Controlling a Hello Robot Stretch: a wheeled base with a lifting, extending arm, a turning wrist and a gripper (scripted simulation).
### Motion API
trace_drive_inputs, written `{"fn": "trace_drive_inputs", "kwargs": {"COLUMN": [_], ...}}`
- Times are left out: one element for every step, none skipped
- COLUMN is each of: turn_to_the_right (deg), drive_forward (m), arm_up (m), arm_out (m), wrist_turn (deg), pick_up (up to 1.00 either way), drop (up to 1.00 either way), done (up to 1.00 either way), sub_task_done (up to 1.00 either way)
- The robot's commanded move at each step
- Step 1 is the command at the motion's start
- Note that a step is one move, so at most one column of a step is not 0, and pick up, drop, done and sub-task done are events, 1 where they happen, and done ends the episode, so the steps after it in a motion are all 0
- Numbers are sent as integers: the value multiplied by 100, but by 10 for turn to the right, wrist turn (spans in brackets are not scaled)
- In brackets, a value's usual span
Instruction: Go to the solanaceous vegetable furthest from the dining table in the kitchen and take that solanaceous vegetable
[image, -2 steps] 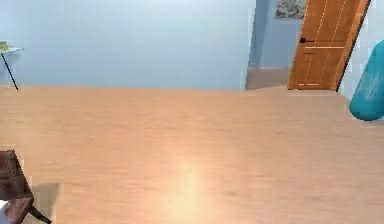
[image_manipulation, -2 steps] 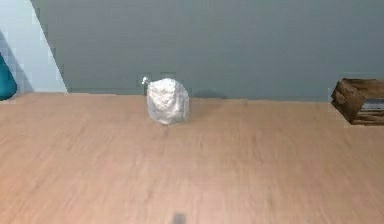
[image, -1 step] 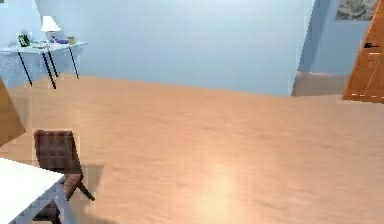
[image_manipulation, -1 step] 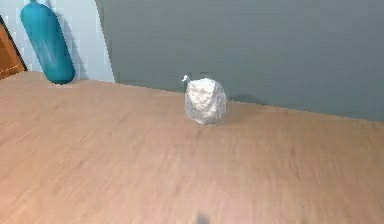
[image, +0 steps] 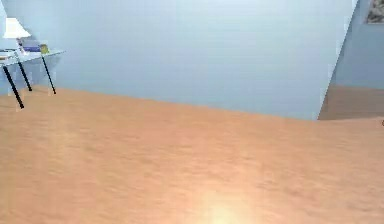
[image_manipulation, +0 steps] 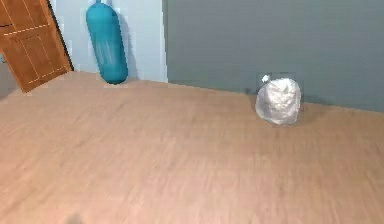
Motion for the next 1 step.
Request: {"fn": "trace_drive_inputs", "kwargs": {"turn_to_the_right": [-270], "drive_forward": [0], "arm_up": [0], "arm_out": [0], "wrist_turn": [0], "pick_up": [0], "drop": [0], "done": [0], "sub_task_done": [0]}}
